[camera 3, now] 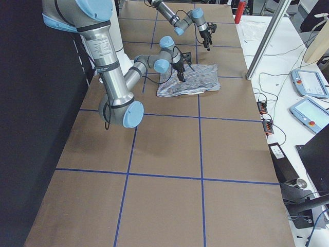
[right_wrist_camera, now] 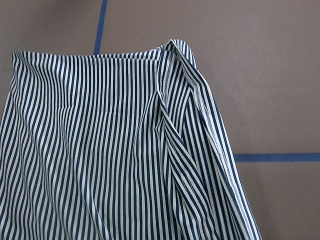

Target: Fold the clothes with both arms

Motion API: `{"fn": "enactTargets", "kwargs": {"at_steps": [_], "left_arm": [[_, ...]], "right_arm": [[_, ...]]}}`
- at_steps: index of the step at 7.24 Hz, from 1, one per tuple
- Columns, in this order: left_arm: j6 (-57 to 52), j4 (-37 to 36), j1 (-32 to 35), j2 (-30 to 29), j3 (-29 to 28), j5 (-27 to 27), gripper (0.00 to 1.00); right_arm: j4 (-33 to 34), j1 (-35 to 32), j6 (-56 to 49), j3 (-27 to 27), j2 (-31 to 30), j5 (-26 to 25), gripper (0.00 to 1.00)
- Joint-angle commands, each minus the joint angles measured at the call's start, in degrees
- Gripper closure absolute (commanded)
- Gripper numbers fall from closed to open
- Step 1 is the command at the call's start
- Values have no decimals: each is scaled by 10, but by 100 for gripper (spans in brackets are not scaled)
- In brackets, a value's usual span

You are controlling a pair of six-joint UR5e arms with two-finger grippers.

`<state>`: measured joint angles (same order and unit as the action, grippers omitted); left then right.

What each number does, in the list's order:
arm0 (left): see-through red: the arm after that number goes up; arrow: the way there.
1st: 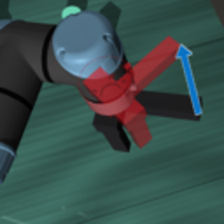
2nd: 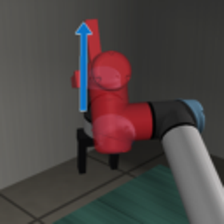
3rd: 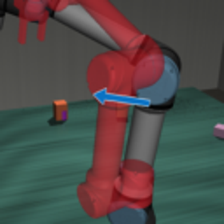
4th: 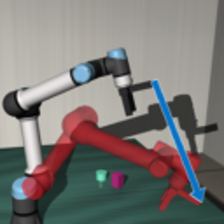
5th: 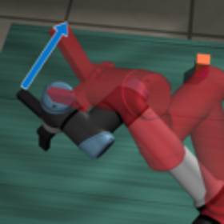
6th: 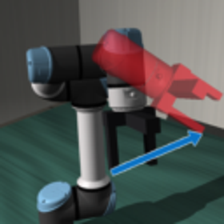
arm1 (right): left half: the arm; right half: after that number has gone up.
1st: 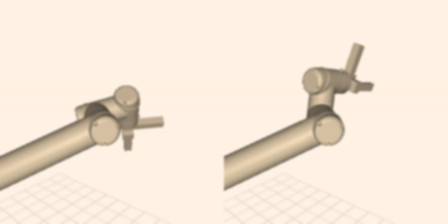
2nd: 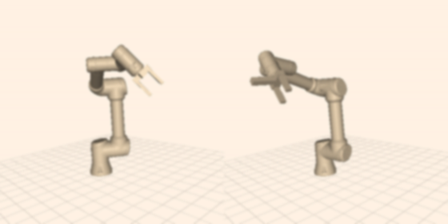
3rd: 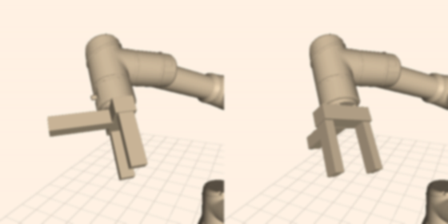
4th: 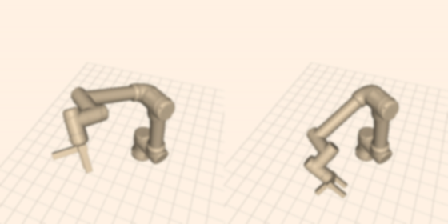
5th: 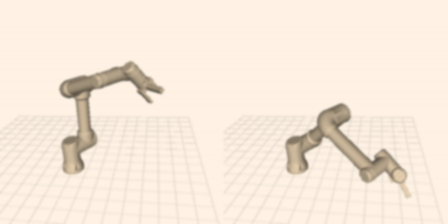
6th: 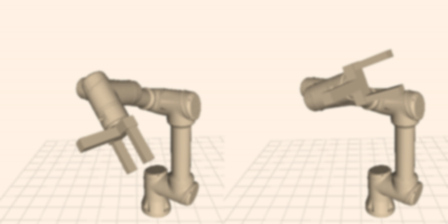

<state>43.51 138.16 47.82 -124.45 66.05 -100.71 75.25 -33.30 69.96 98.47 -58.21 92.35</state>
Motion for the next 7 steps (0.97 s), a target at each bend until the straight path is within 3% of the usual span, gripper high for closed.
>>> {"fn": "enactTargets", "kwargs": {"at_steps": [1, 3, 5, 7], "left_arm": [[3, 1, 0, 1, 0, -6, 0], [19, 18, 0, 0, 3, -23, 0], [18, 53, 1, 8, 1, -43, 0], [18, 112, 1, 33, 3, -41, 0]], "right_arm": [[0, -37, -5, -91, 66, 20, 2], [0, -58, -18, -125, 80, 46, 6], [-2, -64, -15, -184, 120, 61, 16], [-2, -63, -14, -201, 122, 67, 34]]}}
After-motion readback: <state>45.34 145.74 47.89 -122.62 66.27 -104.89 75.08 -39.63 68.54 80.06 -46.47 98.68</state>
